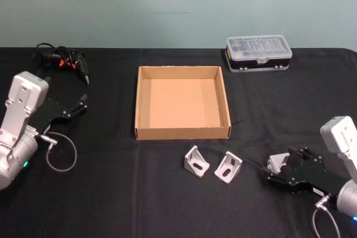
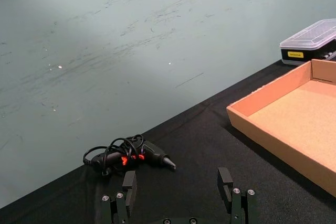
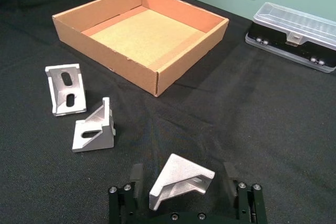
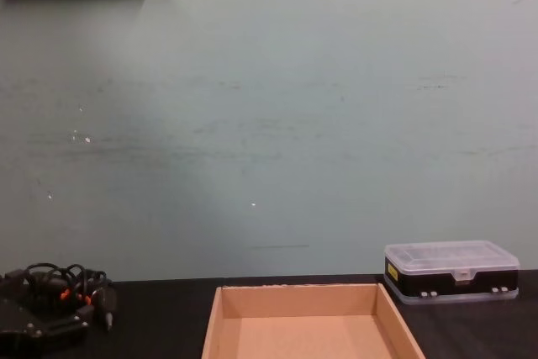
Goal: Use one hand to pick up the angle iron from the table and place it into the box.
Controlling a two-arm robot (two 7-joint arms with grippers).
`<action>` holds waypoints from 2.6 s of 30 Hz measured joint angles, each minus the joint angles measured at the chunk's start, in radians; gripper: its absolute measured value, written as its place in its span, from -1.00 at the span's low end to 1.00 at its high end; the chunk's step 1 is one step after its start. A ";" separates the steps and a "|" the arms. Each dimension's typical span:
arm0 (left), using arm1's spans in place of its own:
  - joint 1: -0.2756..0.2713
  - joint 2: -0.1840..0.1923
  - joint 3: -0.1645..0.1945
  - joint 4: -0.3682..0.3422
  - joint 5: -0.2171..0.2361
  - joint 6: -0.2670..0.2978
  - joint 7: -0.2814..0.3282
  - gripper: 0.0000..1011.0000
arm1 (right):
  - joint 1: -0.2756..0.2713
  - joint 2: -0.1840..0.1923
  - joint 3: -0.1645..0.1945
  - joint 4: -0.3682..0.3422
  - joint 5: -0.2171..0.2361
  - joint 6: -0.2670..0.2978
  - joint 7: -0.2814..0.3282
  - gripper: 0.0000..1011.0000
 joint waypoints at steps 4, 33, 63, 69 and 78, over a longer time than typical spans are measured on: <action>0.000 0.000 0.000 0.000 0.000 0.000 0.000 1.00 | 0.000 0.001 0.000 0.000 0.001 0.000 0.000 0.73; 0.000 0.000 0.000 0.000 0.000 0.000 0.000 1.00 | -0.013 -0.006 0.025 -0.037 -0.021 -0.013 -0.001 0.36; 0.000 0.000 0.000 0.000 0.000 0.000 0.000 1.00 | 0.458 -0.306 -0.120 0.274 -0.156 0.012 0.099 0.36; 0.000 0.000 0.000 0.000 0.000 0.000 0.000 1.00 | 0.566 -0.389 -0.147 0.433 -0.185 -0.014 0.096 0.36; 0.000 0.000 0.000 0.000 0.000 0.000 0.000 1.00 | 0.674 -0.481 -0.177 0.617 -0.234 -0.014 0.077 0.36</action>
